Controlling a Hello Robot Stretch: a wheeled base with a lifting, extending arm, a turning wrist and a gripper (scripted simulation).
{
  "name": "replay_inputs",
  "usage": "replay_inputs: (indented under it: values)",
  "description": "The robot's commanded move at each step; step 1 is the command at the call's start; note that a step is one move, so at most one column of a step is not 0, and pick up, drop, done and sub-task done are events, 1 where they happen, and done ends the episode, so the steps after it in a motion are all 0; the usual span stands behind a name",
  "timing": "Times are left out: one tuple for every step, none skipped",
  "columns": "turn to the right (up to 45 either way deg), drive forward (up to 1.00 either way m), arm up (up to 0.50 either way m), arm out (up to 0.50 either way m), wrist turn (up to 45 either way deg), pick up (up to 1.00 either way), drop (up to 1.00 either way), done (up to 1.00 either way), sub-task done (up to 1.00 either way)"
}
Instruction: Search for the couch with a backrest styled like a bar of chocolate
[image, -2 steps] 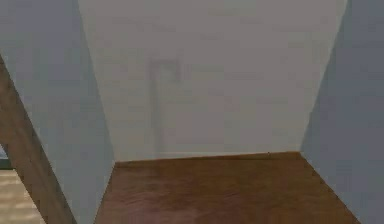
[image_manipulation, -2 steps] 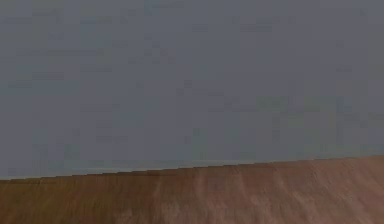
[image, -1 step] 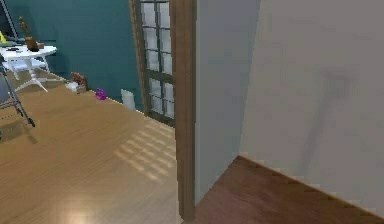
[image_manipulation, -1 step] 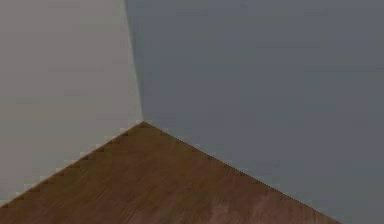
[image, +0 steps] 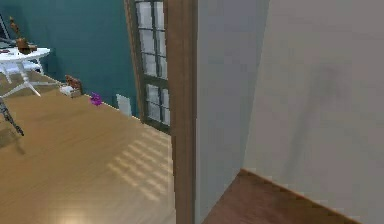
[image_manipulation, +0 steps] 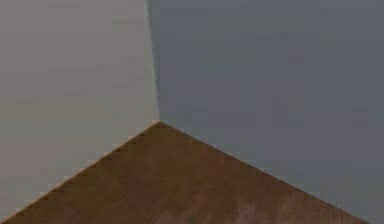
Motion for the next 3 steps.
replay_inputs:
  values:
    - [-33.0,0.0,0.0,0.0,0.0,0.0,0.0,0.0,0.0]
    - [0.0,1.0,0.0,0.0,0.0,0.0,0.0,0.0,0.0]
    - [0.0,1.0,0.0,0.0,0.0,0.0,0.0,0.0,0.0]
